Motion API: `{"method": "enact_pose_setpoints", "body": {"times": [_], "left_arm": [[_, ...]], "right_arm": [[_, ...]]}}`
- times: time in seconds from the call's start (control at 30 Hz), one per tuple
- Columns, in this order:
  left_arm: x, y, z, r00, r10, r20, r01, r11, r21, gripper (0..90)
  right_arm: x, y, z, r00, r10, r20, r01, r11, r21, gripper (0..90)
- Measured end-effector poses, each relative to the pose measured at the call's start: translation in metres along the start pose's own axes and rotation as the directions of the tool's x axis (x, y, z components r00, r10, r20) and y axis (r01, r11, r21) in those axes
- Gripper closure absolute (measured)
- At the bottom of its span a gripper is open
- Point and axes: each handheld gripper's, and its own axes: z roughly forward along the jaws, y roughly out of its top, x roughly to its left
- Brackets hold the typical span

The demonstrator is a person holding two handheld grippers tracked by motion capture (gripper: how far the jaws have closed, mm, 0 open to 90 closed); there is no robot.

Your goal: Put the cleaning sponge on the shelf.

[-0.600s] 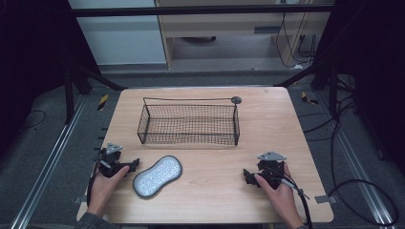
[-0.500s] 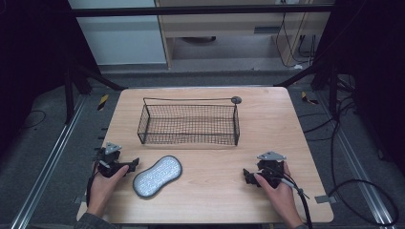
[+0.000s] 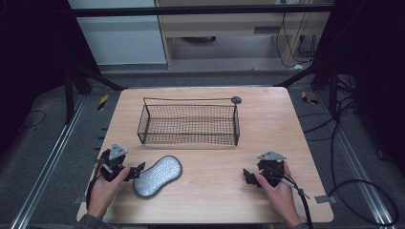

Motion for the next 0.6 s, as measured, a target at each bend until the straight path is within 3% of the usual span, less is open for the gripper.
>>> {"method": "enact_pose_setpoints", "body": {"times": [0.1,0.23,0.37,0.47,0.6], "left_arm": [[-0.007,0.005,-0.002,0.9992,0.040,-0.005,-0.040,0.9989,0.023,3.0],[-0.011,0.009,-0.007,0.9988,0.049,0.000,-0.049,0.9983,0.031,3.3],[-0.016,0.011,-0.011,0.9982,0.046,0.039,-0.048,0.9971,0.059,3.2],[-0.022,0.015,-0.017,0.9950,0.072,0.070,-0.079,0.9909,0.109,3.2],[-0.027,0.020,-0.021,0.9924,0.084,0.090,-0.095,0.9877,0.124,3.0]], "right_arm": [[-0.001,0.000,0.000,1.0000,-0.004,-0.003,0.004,1.000,0.000,0.4],[-0.001,0.000,-0.001,0.9999,-0.008,-0.009,0.008,1.000,0.002,0.5],[-0.001,-0.001,-0.002,0.9998,-0.010,-0.014,0.010,1.000,0.002,0.5],[-0.001,-0.002,-0.002,0.9998,-0.015,-0.012,0.015,1.000,0.002,0.5],[-0.001,-0.002,-0.002,0.9999,-0.011,-0.012,0.011,1.000,0.002,0.5]]}}
